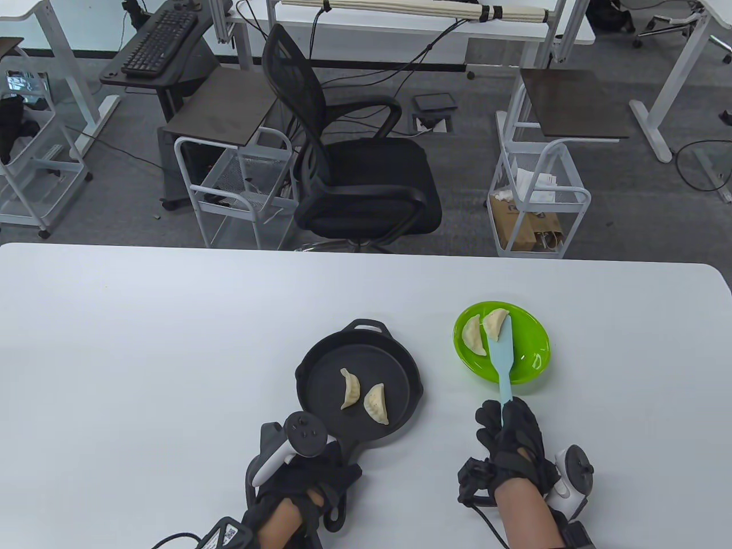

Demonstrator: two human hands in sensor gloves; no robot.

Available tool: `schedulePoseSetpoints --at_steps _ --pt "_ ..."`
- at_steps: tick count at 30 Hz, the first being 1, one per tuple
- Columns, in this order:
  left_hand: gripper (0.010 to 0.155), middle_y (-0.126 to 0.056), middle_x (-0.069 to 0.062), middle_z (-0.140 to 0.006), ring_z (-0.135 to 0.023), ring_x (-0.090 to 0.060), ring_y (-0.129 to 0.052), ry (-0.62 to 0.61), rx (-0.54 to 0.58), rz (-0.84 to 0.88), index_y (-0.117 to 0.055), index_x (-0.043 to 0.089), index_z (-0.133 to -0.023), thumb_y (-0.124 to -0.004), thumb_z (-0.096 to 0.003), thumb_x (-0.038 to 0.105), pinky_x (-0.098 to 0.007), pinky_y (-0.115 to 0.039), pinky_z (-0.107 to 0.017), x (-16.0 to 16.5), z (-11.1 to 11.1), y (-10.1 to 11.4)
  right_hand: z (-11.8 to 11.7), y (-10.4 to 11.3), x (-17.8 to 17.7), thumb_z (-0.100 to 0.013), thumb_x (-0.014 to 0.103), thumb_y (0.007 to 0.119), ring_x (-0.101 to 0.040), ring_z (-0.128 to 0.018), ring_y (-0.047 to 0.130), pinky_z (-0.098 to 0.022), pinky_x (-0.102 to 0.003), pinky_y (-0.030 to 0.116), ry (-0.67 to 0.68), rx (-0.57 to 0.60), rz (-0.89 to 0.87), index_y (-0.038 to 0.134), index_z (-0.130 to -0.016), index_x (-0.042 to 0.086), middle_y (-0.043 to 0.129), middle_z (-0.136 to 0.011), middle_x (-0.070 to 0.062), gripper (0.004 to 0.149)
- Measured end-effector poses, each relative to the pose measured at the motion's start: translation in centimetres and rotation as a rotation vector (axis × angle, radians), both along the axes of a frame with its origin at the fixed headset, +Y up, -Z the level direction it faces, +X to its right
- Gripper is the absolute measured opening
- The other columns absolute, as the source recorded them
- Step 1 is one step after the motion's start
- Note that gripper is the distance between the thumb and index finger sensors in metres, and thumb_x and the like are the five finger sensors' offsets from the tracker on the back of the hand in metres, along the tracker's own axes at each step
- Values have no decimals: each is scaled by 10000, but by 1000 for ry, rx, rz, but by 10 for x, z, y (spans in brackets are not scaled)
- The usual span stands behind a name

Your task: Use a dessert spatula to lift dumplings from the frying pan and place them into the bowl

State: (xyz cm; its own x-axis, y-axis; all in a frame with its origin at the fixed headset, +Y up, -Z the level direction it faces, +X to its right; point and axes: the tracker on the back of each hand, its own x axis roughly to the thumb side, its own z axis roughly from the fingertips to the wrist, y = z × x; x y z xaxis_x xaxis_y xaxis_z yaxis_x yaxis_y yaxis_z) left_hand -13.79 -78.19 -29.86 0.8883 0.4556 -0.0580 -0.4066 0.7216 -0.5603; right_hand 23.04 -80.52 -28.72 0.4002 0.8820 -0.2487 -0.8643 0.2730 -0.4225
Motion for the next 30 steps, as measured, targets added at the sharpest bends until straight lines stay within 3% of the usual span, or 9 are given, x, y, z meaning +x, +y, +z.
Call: schedulePoseSetpoints --at_steps 10,30 --pt "779 -1000 77 -673 -518 -191 -945 1 1 -1 -550 204 -1064 -741 -460 658 -537 -229 -800 0 0 0 -4 5 2 -619 427 639 -402 -936 658 -751 -620 484 42 27 78 293 -1094 165 591 -1047 -90 643" --pt "777 -1000 82 -672 -517 -190 -945 1 1 -1 -549 207 -1064 -736 -461 660 -536 -230 -800 0 0 0 1 21 8 -612 441 618 -381 -951 643 -758 -606 485 -53 104 216 281 -1098 208 550 -1072 -81 635"
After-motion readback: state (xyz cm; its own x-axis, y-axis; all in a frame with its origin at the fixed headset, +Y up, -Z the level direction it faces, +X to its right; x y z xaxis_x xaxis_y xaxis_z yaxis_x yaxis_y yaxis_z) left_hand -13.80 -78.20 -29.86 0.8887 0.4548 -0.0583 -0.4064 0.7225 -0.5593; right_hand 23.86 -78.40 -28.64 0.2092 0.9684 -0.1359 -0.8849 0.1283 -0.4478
